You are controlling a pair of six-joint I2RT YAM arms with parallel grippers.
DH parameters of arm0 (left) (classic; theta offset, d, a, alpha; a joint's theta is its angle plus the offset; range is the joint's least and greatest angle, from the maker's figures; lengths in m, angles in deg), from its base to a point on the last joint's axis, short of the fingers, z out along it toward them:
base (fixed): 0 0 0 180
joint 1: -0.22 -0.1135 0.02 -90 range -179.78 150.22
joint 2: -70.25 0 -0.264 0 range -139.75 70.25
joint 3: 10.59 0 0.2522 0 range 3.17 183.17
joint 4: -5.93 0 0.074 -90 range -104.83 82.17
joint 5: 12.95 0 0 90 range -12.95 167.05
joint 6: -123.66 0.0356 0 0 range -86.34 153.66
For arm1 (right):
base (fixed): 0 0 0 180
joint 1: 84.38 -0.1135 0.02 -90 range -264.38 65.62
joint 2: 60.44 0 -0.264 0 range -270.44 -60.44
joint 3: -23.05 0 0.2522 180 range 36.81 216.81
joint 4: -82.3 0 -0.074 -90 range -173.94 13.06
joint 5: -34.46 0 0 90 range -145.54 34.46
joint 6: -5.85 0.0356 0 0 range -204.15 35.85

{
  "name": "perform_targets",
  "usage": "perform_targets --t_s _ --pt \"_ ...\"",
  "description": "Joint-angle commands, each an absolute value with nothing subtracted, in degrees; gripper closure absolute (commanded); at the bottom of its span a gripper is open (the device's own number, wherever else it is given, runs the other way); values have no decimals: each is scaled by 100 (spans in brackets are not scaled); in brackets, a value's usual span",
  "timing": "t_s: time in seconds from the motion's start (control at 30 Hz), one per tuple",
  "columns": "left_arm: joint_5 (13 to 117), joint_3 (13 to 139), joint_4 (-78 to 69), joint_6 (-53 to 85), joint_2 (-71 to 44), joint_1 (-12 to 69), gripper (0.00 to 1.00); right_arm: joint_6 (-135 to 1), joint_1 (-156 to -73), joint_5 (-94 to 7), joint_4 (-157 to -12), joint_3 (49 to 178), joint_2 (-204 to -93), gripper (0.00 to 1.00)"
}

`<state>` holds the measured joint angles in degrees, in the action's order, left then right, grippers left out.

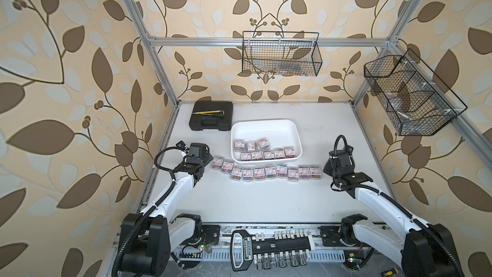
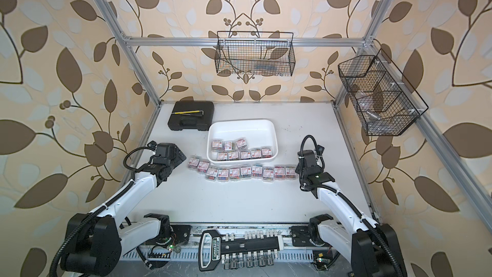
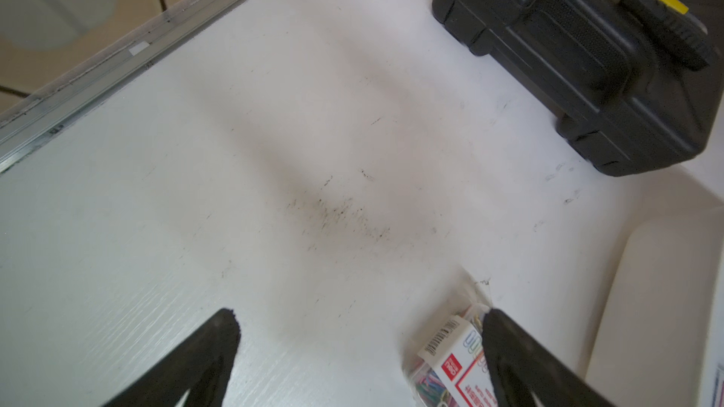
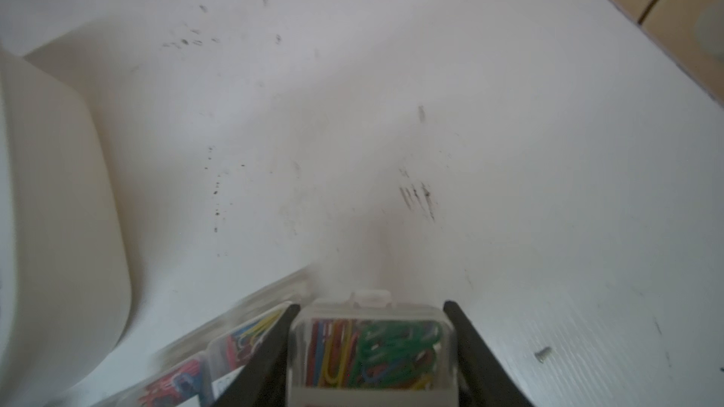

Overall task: Take the paper clips out of the storage box
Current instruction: Place the boxed paper clips at the center of the board.

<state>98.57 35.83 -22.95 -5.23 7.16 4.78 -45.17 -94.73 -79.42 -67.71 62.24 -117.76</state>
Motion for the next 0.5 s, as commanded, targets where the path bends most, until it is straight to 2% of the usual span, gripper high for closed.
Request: perform_targets --t_s 0.0,0.17,0.47 --pt "10034 3531 -2239 -534 847 514 1 -3932 -9227 -7694 -7033 5984 -11599 66" --pt "10056 3518 -2250 -553 864 514 1 -3861 -8811 -7293 -7402 5781 -11882 65" --pt "10089 3481 -2231 -568 926 515 1 -4054 -8763 -7074 -7462 6108 -12555 60"
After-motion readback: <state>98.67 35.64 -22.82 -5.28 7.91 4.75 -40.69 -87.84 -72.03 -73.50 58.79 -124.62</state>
